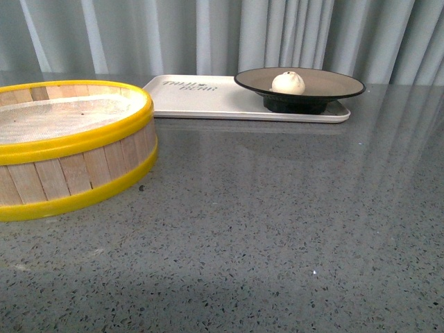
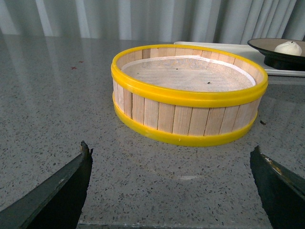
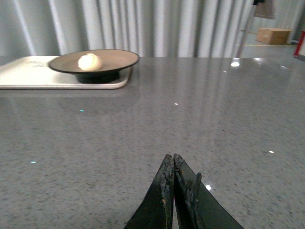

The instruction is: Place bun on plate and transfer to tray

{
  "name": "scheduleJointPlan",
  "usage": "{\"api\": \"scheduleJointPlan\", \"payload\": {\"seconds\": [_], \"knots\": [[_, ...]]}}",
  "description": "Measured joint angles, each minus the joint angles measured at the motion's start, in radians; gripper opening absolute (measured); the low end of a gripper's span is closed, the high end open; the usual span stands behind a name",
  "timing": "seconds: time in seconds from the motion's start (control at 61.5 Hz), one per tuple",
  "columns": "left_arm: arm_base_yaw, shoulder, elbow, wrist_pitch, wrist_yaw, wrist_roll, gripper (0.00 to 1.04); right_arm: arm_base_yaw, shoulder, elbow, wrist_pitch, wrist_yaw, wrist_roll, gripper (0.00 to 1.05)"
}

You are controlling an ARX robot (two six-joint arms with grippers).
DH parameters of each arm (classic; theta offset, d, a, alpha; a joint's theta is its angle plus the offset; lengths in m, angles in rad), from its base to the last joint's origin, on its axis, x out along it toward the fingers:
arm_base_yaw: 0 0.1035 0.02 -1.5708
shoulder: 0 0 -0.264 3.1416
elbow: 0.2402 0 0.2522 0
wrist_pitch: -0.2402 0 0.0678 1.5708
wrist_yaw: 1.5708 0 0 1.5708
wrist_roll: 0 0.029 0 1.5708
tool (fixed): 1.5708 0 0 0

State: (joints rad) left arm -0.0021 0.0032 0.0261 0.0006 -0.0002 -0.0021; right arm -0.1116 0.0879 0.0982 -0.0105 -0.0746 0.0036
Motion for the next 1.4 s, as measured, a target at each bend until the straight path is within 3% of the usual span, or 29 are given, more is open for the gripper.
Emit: {"api": "scheduleJointPlan", "payload": {"seconds": [0.049, 0.146, 1.057, 1.398], "knots": [[0.0, 0.0, 0.0, 0.0, -0.001, 0.0, 0.98, 0.062, -0.008, -0.011, 0.0, 0.061, 0.0, 0.02], [0.0, 0.0, 0.0, 0.0, 0.001, 0.0, 0.98, 0.105, -0.019, -0.022, 0.0, 0.063, -0.001, 0.02], [0.0, 0.0, 0.0, 0.0, 0.0, 0.0, 0.98, 0.108, -0.084, -0.09, 0.007, 0.073, -0.002, 0.02], [0.0, 0.0, 0.0, 0.0, 0.0, 0.0, 0.98, 0.108, -0.084, -0.09, 0.007, 0.073, -0.002, 0.56]]}}
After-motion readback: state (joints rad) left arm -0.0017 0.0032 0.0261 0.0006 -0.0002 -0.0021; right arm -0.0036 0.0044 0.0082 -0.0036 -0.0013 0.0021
